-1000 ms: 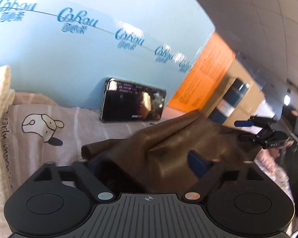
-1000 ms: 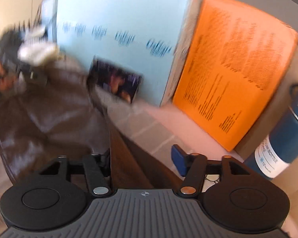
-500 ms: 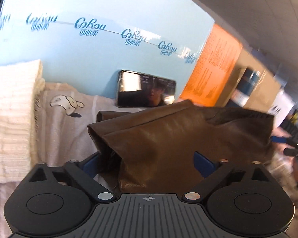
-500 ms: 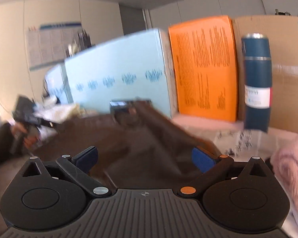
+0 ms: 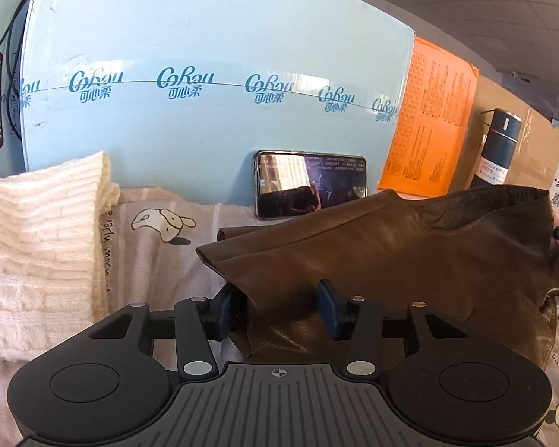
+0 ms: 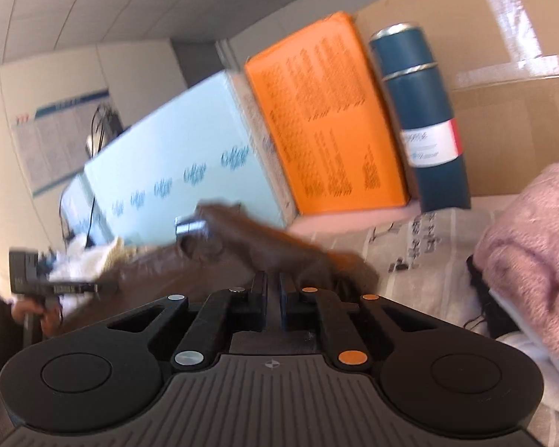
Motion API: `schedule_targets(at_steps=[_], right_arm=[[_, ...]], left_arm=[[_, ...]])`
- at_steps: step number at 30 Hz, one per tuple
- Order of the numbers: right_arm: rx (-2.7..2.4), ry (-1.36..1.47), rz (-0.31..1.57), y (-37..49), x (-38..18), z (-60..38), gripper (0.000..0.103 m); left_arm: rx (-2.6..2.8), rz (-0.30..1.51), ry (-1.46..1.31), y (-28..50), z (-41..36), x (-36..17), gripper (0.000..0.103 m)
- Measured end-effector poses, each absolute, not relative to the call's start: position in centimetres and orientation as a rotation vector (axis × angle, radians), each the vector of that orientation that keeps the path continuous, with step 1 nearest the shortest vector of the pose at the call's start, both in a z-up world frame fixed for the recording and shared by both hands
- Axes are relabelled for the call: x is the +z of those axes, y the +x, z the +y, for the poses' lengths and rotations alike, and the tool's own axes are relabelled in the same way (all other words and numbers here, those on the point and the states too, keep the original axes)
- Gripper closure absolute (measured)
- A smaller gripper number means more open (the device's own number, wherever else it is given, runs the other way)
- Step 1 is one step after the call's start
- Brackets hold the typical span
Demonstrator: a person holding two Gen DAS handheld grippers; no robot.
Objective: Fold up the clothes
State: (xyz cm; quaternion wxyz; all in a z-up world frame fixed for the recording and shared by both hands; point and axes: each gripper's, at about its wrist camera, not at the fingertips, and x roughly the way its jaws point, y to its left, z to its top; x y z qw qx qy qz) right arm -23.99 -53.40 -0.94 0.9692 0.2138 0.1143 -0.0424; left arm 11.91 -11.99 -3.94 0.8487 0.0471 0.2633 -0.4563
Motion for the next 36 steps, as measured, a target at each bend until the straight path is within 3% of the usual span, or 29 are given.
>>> schedule_targets(at_steps=[4,7,8,9,10,11,16,19,20,21,24,31,36], right_arm=[[-0.201,0.489,0.163,-24.0,-0.6,-54.7,0.096],[-0.250,0.523,0.192,-23.7,-1.0,-55.4,0.090],[-0.231,0.546,0.204,-23.7,-1.1,-55.5,0.071],[-0.205,0.569,0.212,-23.8,-1.2,-55.6,0.040],[-0.169,0.590,0.213,-24.0,-1.2,-55.4,0.029],[-0.147,0.596,0.219,-24.0,-1.2,-55.2,0.021],[-0.149,0.528,0.296,-23.6,-1.6,-53.8,0.021],[-0.163,0.533,0.346,-22.9,-2.5,-53.8,0.026],[-0.161,0.528,0.357,-22.8,-2.6,-53.7,0.035],[-0.159,0.523,0.368,-22.6,-2.8,-53.6,0.056],[-0.152,0.530,0.364,-22.7,-2.8,-53.9,0.087],[0.038,0.665,0.111,-26.2,-1.1,-55.3,0.096],[-0.068,0.655,0.119,-26.9,-0.7,-55.8,0.096]], left_arm=[[-0.952,0.557,0.098,11.9,-12.1,-4.1,0.058],[-0.953,0.556,0.094,11.9,-12.1,-4.1,0.058],[-0.953,0.558,0.092,11.9,-12.1,-4.1,0.058],[-0.952,0.561,0.090,12.0,-12.1,-4.1,0.058],[-0.951,0.562,0.087,12.0,-12.0,-4.1,0.058],[-0.951,0.563,0.085,12.1,-12.0,-4.1,0.057],[-0.954,0.561,0.079,12.1,-12.0,-4.2,0.057],[-0.965,0.553,0.065,12.1,-11.8,-4.1,0.059],[-0.979,0.548,0.061,12.1,-11.8,-4.0,0.061],[-0.996,0.541,0.059,12.0,-11.7,-3.9,0.076],[-1.061,0.524,0.013,11.9,-11.2,-3.5,0.096],[-1.143,0.530,-0.235,13.5,-8.8,-1.8,0.098],[-1.052,0.615,-0.129,14.1,-10.5,-3.1,0.097]])
